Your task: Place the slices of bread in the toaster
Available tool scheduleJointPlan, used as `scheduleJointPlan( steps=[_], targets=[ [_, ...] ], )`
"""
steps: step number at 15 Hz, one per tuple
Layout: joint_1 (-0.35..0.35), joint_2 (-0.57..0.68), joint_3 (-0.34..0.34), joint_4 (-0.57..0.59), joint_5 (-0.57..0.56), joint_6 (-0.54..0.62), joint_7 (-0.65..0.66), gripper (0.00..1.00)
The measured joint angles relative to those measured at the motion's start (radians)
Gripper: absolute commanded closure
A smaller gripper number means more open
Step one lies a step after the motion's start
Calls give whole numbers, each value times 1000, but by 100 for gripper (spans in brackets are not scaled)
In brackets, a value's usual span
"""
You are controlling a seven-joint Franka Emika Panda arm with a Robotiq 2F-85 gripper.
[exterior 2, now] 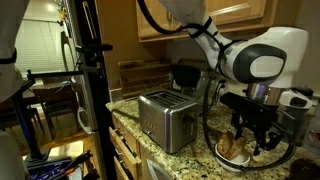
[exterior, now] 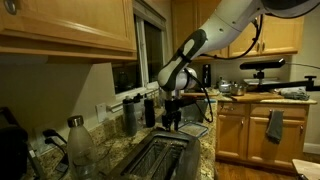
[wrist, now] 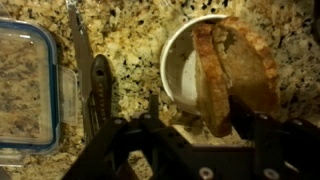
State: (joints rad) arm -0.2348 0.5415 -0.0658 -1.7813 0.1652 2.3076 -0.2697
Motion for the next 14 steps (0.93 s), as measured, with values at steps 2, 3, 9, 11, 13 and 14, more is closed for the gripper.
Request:
scheduleJointPlan(
  steps=[2,3,9,11,13,14],
  targets=[
    [0,0,0,0,0,0,2,73],
    [0,0,0,0,0,0,3,80],
    [0,0,0,2,0,0,13,90],
    [0,0,0,6,0,0,15,90],
    [0,0,0,14,0,0,15,90],
    [0,0,0,19,0,0,16,90]
  ],
)
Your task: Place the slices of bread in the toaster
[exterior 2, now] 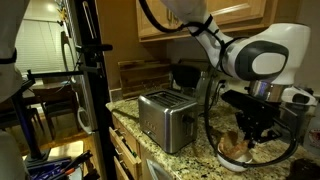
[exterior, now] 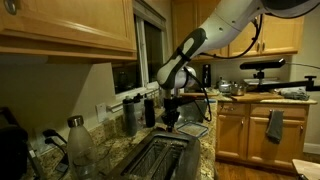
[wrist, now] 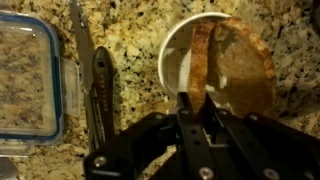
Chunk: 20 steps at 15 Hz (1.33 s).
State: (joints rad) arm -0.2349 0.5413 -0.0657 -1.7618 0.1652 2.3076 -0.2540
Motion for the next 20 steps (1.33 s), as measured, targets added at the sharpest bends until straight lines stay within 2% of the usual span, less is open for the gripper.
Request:
scheduleJointPlan(
  steps=[14,20],
  targets=[
    [1,-6,-1,25,-4,0,0,90],
    [6,-7,-3,27,-58,1,2,90]
  ],
)
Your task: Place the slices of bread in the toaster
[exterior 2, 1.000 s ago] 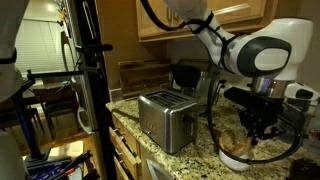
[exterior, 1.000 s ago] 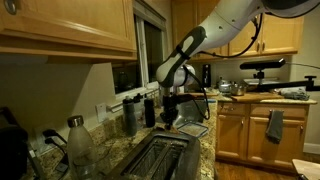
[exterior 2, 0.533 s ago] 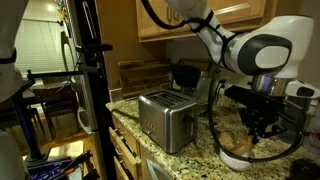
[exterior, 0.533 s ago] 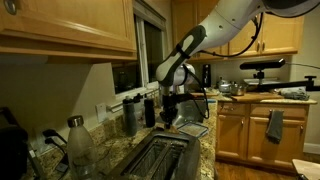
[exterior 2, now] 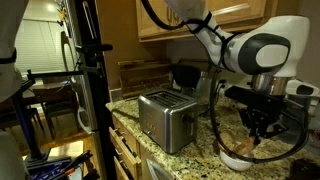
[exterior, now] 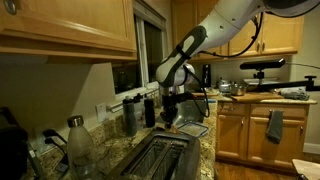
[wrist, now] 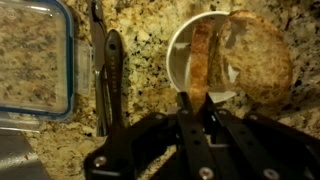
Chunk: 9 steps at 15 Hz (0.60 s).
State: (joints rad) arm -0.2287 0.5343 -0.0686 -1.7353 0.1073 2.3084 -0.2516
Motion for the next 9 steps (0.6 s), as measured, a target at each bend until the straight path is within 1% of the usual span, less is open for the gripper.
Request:
scheduleJointPlan(
  steps=[5,9],
  targets=[
    [11,-1,-5,10,-63,0,17,90],
    [18,-1,-5,13,-90,0,24,90]
  ],
)
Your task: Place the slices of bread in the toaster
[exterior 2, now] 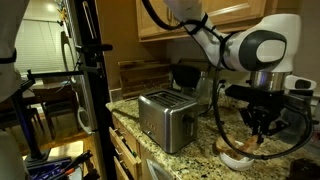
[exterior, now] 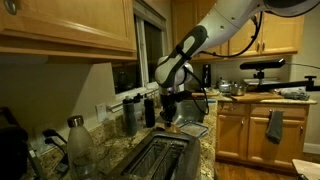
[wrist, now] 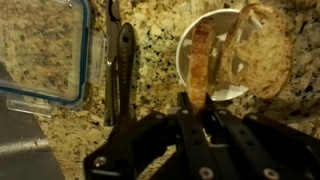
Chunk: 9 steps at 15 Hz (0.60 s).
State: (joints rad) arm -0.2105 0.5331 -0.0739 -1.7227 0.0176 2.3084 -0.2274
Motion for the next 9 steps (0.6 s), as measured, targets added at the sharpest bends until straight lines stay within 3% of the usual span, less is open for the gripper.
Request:
scheduleJointPlan(
  steps=[9],
  targets=[
    [5,-13,0,18,-11,0,4,90]
  ],
)
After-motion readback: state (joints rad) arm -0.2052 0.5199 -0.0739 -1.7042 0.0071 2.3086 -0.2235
